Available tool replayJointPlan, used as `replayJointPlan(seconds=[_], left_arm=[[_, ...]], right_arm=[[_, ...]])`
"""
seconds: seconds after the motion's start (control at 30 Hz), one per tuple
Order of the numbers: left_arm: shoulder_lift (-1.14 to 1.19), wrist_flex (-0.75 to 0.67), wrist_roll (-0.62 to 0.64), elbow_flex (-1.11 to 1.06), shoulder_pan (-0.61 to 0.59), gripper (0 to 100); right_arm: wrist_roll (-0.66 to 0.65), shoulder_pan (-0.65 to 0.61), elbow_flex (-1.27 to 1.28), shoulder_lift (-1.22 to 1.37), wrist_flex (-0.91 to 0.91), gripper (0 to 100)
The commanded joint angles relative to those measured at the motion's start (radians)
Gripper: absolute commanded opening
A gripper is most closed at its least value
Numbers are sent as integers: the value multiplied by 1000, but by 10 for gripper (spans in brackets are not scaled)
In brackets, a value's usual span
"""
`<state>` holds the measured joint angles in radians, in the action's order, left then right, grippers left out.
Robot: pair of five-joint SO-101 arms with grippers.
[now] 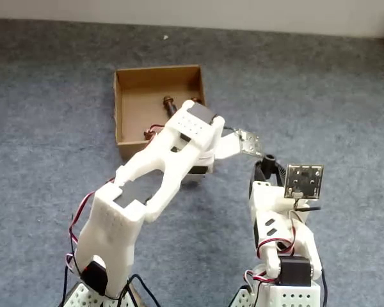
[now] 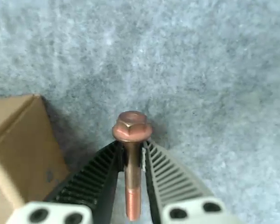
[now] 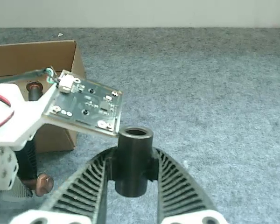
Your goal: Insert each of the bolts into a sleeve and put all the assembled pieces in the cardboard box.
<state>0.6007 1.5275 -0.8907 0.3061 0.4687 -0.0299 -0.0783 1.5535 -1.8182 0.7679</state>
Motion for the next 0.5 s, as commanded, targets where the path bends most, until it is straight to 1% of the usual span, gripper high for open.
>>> replayJointPlan(seconds=[0.0, 0.23, 0.33, 0.47], left_arm=[[-213, 20, 52, -50, 13, 5], [-526, 14, 135, -302, 10, 5], [-654, -52, 184, -432, 5, 5], [-825, -176, 252, -610, -18, 5]], right_arm=[[0, 2, -16, -18, -28, 6], [0, 2, -16, -18, -28, 6], [0, 1, -16, -18, -28, 6], [0, 1, -15, -18, -28, 6]])
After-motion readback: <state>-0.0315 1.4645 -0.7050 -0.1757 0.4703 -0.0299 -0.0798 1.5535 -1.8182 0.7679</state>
